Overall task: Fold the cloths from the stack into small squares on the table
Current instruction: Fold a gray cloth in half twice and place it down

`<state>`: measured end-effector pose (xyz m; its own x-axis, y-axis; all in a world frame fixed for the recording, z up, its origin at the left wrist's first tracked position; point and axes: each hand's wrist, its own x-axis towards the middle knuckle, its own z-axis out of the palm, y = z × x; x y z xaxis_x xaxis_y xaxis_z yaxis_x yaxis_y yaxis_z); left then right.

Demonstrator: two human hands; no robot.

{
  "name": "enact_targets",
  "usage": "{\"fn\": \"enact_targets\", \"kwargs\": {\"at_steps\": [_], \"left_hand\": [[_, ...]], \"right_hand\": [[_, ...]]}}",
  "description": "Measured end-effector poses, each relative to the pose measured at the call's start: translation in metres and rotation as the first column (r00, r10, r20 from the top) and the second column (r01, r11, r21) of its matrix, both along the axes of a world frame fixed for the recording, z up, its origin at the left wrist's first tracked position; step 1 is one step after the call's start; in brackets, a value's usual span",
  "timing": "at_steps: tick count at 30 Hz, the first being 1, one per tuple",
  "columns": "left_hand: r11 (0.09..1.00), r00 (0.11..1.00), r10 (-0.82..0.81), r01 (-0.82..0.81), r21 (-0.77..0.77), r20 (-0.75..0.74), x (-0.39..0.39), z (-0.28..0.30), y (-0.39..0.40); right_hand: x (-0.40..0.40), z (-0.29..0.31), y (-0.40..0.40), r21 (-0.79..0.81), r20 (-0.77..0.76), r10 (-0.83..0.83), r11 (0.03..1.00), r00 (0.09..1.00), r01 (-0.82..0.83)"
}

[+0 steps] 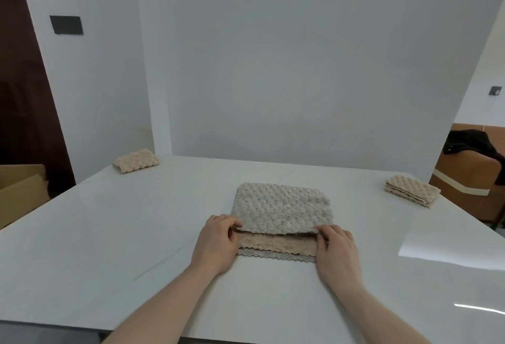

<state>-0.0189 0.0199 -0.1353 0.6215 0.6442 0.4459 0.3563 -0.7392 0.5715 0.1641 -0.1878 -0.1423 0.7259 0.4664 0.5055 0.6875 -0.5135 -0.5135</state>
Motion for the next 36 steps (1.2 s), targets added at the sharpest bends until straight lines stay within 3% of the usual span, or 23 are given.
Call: {"fn": "enact_targets", "kwargs": {"at_steps": [10, 18, 25, 31, 36], "left_hand": [[0.995, 0.995, 0.024, -0.033, 0.093, 0.093, 0.002, 0.018, -0.002], [0.985, 0.956, 0.019, -0.067, 0.157, 0.293, -0.016, 0.136, -0.018], [0.971, 0.898, -0.058, -0.051, 0.235, 0.436, -0.085, 0.23, -0.044], [0.948, 0.913, -0.131, 0.002, 0.317, 0.386, -0.137, 0.249, -0.073], [0.943, 0.953, -0.149, 0.057, 0.327, 0.264, -0.155, 0.236, -0.08]], "right_hand": [[-0.002, 0.022, -0.001, 0.175, -0.105, 0.042, 0.984, 0.994, -0.023], [-0.018, 0.127, -0.011, 0.299, 0.039, 0.105, 0.948, 0.994, -0.112], [-0.07, 0.224, -0.059, 0.423, 0.144, 0.17, 0.88, 0.975, -0.216], [-0.119, 0.244, -0.096, 0.504, 0.142, 0.231, 0.82, 0.963, -0.271], [-0.132, 0.226, -0.116, 0.44, 0.14, 0.259, 0.849, 0.956, -0.294]]}}
